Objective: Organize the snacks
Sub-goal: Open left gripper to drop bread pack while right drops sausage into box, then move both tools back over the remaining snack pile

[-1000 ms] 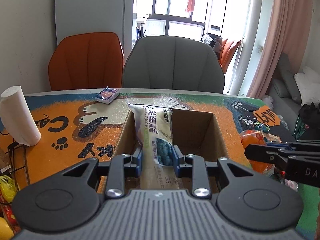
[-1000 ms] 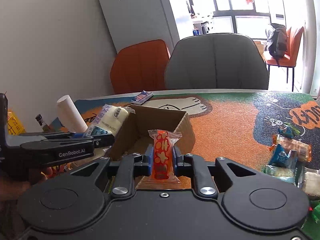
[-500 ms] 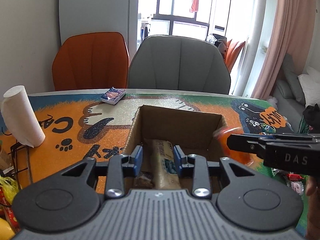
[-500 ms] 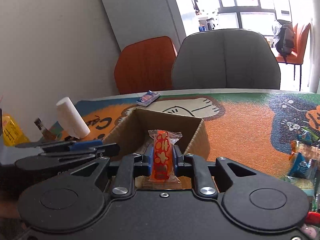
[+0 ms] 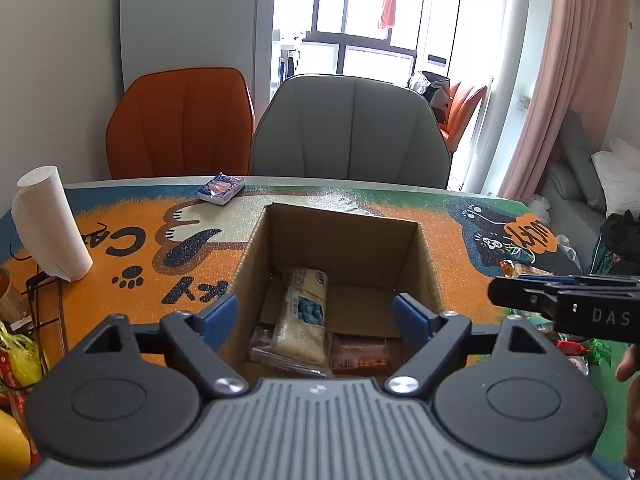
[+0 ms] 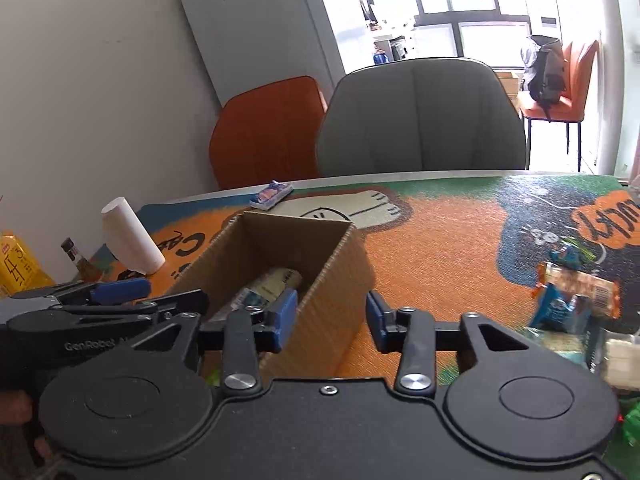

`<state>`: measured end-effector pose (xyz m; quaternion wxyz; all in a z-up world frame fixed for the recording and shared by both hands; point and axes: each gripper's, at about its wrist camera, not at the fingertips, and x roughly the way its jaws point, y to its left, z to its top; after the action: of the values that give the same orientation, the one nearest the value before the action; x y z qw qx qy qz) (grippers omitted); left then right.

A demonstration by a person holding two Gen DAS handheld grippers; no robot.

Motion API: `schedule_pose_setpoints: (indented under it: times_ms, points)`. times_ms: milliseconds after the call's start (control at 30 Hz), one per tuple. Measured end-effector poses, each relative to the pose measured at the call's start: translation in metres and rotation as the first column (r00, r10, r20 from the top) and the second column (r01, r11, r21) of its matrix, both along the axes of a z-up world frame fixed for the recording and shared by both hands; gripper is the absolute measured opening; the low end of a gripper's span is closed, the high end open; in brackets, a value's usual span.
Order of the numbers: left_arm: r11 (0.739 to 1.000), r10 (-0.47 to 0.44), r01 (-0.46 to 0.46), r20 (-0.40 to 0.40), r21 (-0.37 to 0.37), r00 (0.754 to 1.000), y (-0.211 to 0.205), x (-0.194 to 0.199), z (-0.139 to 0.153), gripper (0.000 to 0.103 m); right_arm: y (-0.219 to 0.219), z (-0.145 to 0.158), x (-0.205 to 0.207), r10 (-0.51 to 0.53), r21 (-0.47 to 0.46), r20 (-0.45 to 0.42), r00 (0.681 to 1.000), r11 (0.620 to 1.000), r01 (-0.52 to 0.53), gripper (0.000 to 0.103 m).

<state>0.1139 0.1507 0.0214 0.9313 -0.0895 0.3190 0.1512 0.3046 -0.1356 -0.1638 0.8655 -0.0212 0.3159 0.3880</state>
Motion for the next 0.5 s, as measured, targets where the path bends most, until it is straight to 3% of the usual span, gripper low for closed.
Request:
schedule_pose_setpoints:
  times_ms: [67,333,500]
  points:
    - [1.000,0.008,-0.008,-0.008,0.000,1.000,-0.005,-0.001,0.000,0.088,-0.010,0.000,0.000,-0.015,-0.002,-0.008,1.000,1.000,0.015,0.045]
    - [1.000,-0.004,0.004,0.001,-0.028,1.000,-0.029,-0.006,0.004,0.096,-0.055,0.004,-0.001,-0.060,0.012,-0.036,0.998,0.998,0.061,0.072]
    - [0.999,-0.015,0.016,0.003,-0.032,1.000,-0.047,-0.003,0.006,0.098,-0.080,0.007,-0.003,-0.102,0.008,-0.024,0.994,0.995,0.102,0.082]
